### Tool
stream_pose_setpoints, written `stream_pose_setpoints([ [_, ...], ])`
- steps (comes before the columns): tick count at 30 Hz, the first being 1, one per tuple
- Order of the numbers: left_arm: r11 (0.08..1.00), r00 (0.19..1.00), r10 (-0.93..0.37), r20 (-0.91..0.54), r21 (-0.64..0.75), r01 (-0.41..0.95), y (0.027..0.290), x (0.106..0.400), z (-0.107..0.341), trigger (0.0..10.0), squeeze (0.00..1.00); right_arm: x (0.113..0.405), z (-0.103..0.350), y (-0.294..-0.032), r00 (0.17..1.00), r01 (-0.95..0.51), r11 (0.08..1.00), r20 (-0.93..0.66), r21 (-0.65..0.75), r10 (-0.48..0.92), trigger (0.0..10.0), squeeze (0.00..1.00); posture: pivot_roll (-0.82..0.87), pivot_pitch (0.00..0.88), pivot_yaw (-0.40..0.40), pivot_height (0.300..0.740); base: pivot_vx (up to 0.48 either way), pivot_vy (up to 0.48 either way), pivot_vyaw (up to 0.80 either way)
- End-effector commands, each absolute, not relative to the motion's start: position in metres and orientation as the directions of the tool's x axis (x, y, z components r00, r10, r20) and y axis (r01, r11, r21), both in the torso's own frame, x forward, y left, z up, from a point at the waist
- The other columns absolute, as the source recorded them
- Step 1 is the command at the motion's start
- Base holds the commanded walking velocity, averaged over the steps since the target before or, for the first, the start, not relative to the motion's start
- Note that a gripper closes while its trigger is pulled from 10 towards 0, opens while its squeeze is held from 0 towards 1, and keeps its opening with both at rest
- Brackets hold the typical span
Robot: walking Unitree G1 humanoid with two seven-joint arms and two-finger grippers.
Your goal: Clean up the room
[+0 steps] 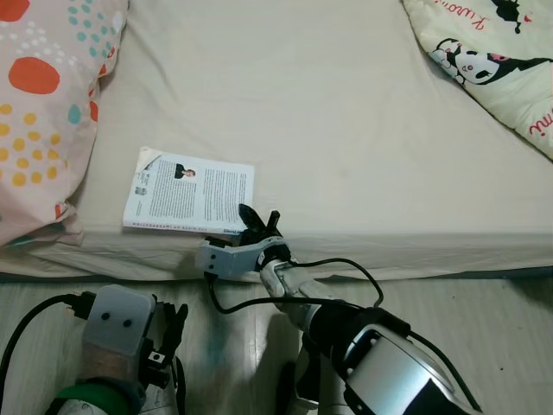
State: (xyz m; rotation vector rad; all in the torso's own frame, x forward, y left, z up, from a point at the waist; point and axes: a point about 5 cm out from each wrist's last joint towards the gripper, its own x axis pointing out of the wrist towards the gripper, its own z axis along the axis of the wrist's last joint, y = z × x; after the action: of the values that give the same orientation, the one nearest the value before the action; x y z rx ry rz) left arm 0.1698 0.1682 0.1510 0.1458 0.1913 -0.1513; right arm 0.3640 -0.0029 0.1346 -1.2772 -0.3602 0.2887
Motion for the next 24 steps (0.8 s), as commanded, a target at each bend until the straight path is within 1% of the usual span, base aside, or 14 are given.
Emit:
stream_pose_setpoints([
  [1,0.978,0.966,-0.137,-0.220,0.122,0.167,0.166,0.166,0.149,10.0,0.00,0.364,0.130,-0.009,0.924,-0.020,0.293,0.094,-0.956,0.371,10.0,1.00,0.35,0.434,-0.096,0.575,0.000,0.000,0.00],
  [2,0.979,0.966,-0.138,-0.220,0.120,0.168,0.165,0.166,0.148,10.0,0.00,0.367,0.137,-0.009,0.926,-0.018,0.377,0.127,-0.926,0.355,10.0,1.00,0.35,0.428,-0.095,0.575,0.000,0.000,0.00],
  [3,0.979,0.966,-0.138,-0.220,0.120,0.168,0.165,0.166,0.148,10.0,0.00,0.367,0.137,-0.009,0.926,-0.018,0.377,0.127,-0.926,0.355,10.0,1.00,0.35,0.428,-0.095,0.575,0.000,0.000,0.00],
  [4,0.979,0.965,-0.140,-0.220,0.119,0.168,0.165,0.167,0.148,10.0,0.00,0.368,0.142,-0.009,0.927,-0.018,0.434,0.147,-0.901,0.344,10.0,1.00,0.34,0.421,-0.095,0.575,0.000,0.000,0.00],
  [5,0.978,0.966,-0.144,-0.216,0.118,0.172,0.164,0.170,0.147,10.0,0.00,0.368,0.144,-0.004,0.924,-0.083,0.503,0.122,-0.860,0.362,10.0,0.00,0.33,0.408,-0.095,0.575,0.000,0.000,0.00],
  [6,0.978,0.966,-0.144,-0.216,0.118,0.172,0.164,0.170,0.147,10.0,0.00,0.368,0.144,-0.004,0.924,-0.083,0.503,0.122,-0.860,0.362,10.0,0.00,0.33,0.408,-0.095,0.575,0.000,0.000,0.00],
  [8,0.977,0.968,-0.149,-0.203,0.120,0.176,0.164,0.176,0.148,10.0,0.00,0.365,0.143,0.004,0.902,-0.244,0.573,0.034,-0.782,0.430,10.0,0.00,0.32,0.396,-0.097,0.575,0.000,0.000,0.00],
  [9,0.977,0.969,-0.151,-0.195,0.121,0.177,0.164,0.180,0.148,10.0,0.00,0.363,0.137,0.007,0.874,-0.354,0.560,-0.052,-0.749,0.483,10.0,0.00,0.30,0.378,-0.100,0.575,0.000,0.000,0.00],
  [10,0.977,0.970,-0.153,-0.187,0.121,0.178,0.164,0.184,0.148,10.0,0.00,0.360,0.128,0.006,0.839,-0.444,0.508,-0.143,-0.738,0.526,10.0,0.00,0.29,0.363,-0.105,0.575,0.000,0.000,0.00],
  [11,0.977,0.970,-0.153,-0.187,0.121,0.178,0.164,0.184,0.148,10.0,0.00,0.360,0.128,0.006,0.839,-0.444,0.508,-0.143,-0.738,0.526,10.0,0.00,0.29,0.363,-0.105,0.575,0.000,0.000,0.00],
  [13,0.976,0.972,-0.160,-0.171,0.120,0.181,0.163,0.191,0.149,10.0,0.00,0.354,0.110,-0.002,0.756,-0.581,0.394,-0.294,-0.712,0.585,10.0,0.00,0.28,0.351,-0.108,0.575,0.000,0.000,0.00],
  [15,0.976,0.973,-0.162,-0.165,0.120,0.183,0.162,0.193,0.150,10.0,0.00,0.352,0.104,-0.007,0.730,-0.615,0.355,-0.338,-0.704,0.594,10.0,0.00,0.28,0.351,-0.108,0.575,0.000,0.000,0.00],
  [18,0.976,0.974,-0.162,-0.157,0.120,0.182,0.162,0.202,0.148,10.0,0.00,0.348,0.086,-0.034,0.676,-0.693,0.326,-0.422,-0.643,0.604,10.0,0.00,0.25,0.327,-0.110,0.575,0.000,0.000,0.00],
  [24,0.972,0.974,-0.164,-0.157,0.140,0.187,0.167,0.223,0.143,10.0,0.00,0.361,0.101,-0.065,0.790,-0.582,0.556,-0.253,-0.593,0.558,10.0,0.00,0.21,0.306,-0.101,0.575,0.000,0.000,0.00],
])
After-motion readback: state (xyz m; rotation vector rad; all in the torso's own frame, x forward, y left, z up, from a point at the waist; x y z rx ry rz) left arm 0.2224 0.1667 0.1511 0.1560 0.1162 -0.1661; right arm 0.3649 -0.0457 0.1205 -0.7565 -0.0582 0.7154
